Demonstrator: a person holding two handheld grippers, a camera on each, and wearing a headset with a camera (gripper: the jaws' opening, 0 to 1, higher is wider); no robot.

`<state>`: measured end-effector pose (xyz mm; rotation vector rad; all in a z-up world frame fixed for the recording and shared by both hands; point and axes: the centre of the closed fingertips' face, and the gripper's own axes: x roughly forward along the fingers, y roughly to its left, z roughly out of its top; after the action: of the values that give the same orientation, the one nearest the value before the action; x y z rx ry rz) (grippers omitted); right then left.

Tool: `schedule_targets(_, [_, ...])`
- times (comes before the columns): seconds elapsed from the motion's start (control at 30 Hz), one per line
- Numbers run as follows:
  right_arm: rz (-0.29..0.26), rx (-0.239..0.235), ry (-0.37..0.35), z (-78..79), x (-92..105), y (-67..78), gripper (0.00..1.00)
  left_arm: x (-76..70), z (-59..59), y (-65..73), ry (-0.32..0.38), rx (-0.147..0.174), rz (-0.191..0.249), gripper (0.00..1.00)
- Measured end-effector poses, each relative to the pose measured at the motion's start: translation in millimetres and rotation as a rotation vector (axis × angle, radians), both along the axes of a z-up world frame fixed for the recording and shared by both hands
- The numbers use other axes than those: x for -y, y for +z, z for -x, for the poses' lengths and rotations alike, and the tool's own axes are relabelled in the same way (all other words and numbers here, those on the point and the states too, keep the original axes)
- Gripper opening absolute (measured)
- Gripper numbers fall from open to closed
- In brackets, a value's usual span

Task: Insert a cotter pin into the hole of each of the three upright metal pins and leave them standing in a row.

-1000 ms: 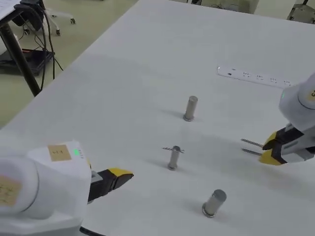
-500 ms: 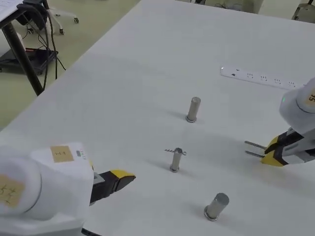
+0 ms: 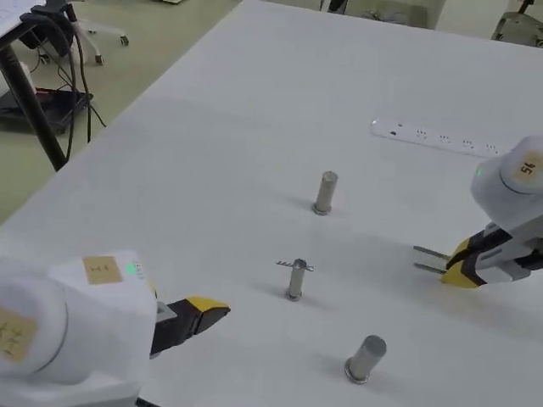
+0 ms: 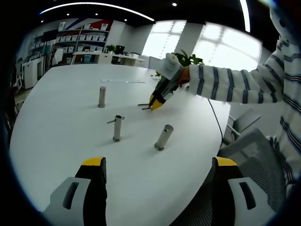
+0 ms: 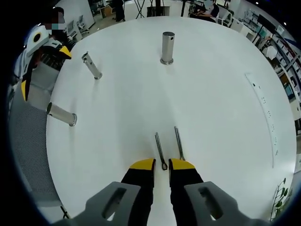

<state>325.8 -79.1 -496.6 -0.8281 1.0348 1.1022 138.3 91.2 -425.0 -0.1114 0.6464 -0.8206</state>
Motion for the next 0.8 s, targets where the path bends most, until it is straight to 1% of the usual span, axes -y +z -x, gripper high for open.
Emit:
schedule_targets(0.03, [0.004,0.002,-0.014,-0.1,0.2,0.1,0.07,0.2,-0.3,0.4,0.000,0.003,-0.001,0.91])
schedule_targets(0.2, [0.011,0.002,0.011,0.4,-1.7,-0.2,0.06,2.3,-0.2,2.1,-0.004,0.008,0.006,0.91])
schedule_targets(0.3, [0.004,-0.002,-0.004,0.0,-1.8,0.0,0.05,2.6,0.6,1.4,-0.007,0.006,0.002,0.91])
schedule_targets(0.43, [0.018,0.009,-0.009,1.6,-4.5,-0.3,0.03,0.9,0.9,1.6,-0.001,0.006,0.004,0.91])
schedule_targets(0.47, [0.028,0.013,0.005,2.1,-5.4,-0.3,0.02,0.1,1.1,1.9,0.000,0.007,0.005,0.91])
schedule_targets(0.6, [0.063,0.024,0.025,1.8,-7.9,-0.4,0.00,-1.9,1.5,3.3,0.001,0.013,-0.001,0.91])
schedule_targets(0.67, [0.087,0.045,0.049,1.5,-8.1,-0.3,0.00,-3.0,1.4,4.0,0.007,0.014,-0.001,0.91])
schedule_targets(0.7, [0.107,0.060,0.080,1.7,-7.5,-0.1,0.00,-3.2,1.7,4.1,0.008,0.014,0.000,0.91])
schedule_targets(0.73, [0.119,0.069,0.094,1.9,-7.6,-0.3,0.00,-3.3,2.0,4.1,0.007,0.015,0.000,0.91])
schedule_targets(0.8, [0.135,0.076,0.103,2.9,-8.7,-1.1,0.00,-3.1,3.6,3.7,0.001,0.015,-0.004,0.91])
